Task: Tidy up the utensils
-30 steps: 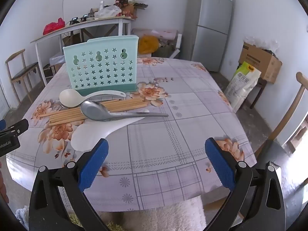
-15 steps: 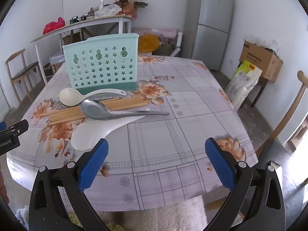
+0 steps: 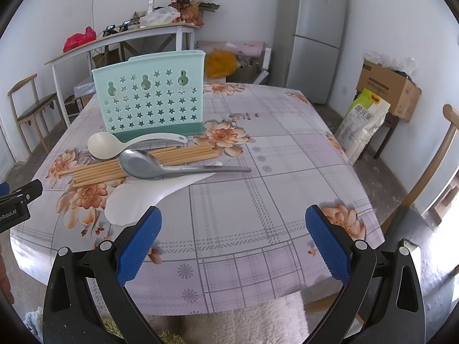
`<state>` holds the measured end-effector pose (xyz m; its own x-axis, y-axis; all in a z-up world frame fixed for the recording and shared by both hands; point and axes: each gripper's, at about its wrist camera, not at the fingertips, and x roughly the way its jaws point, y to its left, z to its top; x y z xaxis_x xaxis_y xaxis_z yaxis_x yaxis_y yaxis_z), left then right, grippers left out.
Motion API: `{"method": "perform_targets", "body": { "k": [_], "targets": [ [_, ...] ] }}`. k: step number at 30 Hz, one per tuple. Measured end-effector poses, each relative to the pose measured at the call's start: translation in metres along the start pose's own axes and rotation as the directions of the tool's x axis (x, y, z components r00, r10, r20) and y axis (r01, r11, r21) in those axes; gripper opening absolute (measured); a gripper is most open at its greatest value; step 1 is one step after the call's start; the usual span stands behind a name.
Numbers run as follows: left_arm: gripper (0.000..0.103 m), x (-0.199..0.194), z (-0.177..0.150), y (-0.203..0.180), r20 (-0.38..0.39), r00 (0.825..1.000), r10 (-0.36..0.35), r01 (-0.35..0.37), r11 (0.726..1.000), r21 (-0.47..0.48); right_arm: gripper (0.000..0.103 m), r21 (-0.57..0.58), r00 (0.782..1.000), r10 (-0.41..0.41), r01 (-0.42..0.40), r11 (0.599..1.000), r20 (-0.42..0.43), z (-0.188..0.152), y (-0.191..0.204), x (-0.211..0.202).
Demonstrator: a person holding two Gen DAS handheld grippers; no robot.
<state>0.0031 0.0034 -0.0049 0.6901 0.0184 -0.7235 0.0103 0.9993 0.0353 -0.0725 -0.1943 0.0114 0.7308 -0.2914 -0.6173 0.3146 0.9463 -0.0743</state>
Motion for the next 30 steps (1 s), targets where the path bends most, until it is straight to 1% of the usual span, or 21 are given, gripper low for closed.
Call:
{"method": "perform_targets", "body": {
  "k": [30],
  "targets": [
    [0.097, 0.0009, -0.0043, 0.0047, -0.015, 1.000, 0.003, -0.003, 1.000, 0.000, 0.096, 0.001, 1.000, -0.001, 0.001, 1.000, -0.001, -0.0004, 0.0013, -0.0008]
  ]
}}
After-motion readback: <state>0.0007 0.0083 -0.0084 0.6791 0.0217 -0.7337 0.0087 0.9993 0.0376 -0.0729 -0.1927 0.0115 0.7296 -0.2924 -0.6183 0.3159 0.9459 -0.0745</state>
